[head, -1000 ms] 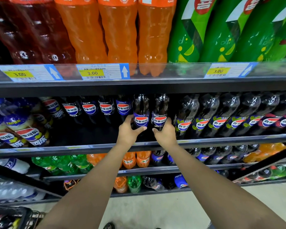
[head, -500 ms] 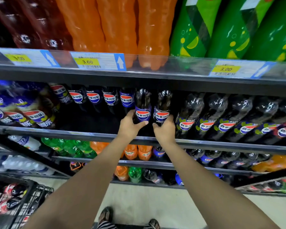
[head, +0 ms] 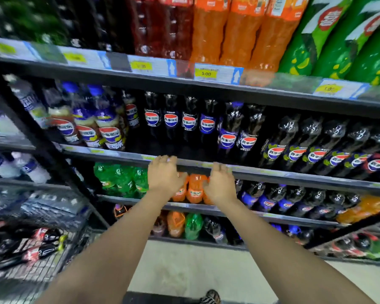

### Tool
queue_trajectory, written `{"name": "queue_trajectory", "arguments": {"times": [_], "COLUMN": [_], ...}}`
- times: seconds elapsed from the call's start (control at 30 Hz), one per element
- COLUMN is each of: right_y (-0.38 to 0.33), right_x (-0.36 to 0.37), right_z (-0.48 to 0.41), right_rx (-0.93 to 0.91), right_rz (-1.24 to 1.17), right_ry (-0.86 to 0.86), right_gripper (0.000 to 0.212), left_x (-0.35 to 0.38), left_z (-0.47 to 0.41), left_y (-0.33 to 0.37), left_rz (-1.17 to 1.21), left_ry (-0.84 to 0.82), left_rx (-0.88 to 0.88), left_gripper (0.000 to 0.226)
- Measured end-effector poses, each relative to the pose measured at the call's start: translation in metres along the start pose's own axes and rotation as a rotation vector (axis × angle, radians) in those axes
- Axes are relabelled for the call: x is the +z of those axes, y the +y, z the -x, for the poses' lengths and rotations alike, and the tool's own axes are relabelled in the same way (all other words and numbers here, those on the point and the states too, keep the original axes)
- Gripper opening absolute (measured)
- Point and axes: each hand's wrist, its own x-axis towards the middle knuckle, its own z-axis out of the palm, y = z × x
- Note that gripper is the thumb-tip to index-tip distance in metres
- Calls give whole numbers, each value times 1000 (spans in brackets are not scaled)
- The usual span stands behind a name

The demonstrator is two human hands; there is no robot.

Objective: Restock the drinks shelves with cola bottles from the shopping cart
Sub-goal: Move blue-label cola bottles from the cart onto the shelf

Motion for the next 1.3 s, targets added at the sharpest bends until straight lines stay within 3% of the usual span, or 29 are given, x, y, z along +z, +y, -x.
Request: {"name": "queue_trajectory", "arguments": {"times": [0.2,0.43,0.57,0.77,0.9,1.13,1.3], "right_y": [-135,-252,-296,-344,-373,-406,-407], "right_x": [53,124,154,207,251,319,374], "right_z": [72,127,139,127,123,133,149], "right_rx": [-162,-216,-294,-487,-559,-476,-177], "right_rz": [210,221,247,283,283,229,227], "right_ry": [-237,-369,-430,-522,-656,-730,-811], "right_gripper": [64,61,65,55,58,69,67], "left_x": [-43,-67,-62,-35,-21,-7,24], "left_z": [78,170,195,210,229,253,258], "left_y": [-150,-284,-334,-377,-411,-483,-527], "left_rz": [-245,-239,-184,-136,-124,-160,-138], "left_ry": [-247,-353,-470,-566,-660,-713,-848], "left_rx": [-156,-379,-530,-675,-756,-853,-808], "left_gripper": [73,79,90,97,95,90,94]}}
